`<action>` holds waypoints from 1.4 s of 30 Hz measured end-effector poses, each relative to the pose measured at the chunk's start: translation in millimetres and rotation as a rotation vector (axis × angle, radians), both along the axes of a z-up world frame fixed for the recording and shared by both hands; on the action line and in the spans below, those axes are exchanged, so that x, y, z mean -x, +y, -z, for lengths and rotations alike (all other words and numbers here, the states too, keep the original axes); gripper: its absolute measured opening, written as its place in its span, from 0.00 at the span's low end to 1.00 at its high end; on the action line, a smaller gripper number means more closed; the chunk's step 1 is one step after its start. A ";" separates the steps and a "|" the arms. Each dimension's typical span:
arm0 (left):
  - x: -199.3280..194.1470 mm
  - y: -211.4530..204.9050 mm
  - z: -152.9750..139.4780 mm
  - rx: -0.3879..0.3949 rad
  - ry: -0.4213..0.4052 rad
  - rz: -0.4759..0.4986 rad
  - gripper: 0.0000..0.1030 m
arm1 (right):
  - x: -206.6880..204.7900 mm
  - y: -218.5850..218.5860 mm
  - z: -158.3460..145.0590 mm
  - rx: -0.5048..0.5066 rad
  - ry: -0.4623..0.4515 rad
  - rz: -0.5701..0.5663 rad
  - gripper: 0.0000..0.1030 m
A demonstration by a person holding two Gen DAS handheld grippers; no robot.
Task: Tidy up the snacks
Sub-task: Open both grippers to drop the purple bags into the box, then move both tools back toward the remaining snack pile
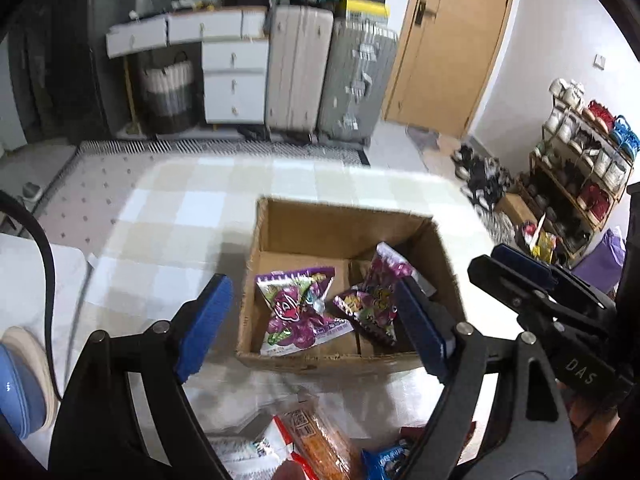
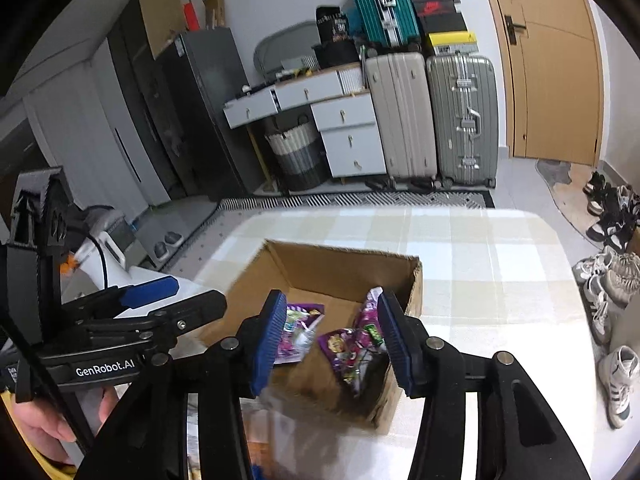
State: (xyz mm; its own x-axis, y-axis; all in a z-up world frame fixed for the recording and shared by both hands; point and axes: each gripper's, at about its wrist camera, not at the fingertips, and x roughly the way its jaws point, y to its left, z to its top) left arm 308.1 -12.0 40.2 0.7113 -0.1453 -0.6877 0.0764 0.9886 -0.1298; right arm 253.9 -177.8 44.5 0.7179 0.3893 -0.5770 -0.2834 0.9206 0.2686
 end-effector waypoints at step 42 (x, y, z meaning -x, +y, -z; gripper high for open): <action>377.3 41.4 -109.0 0.031 -0.353 0.011 0.99 | 317.0 12.6 -59.5 -0.020 -0.401 -0.076 0.84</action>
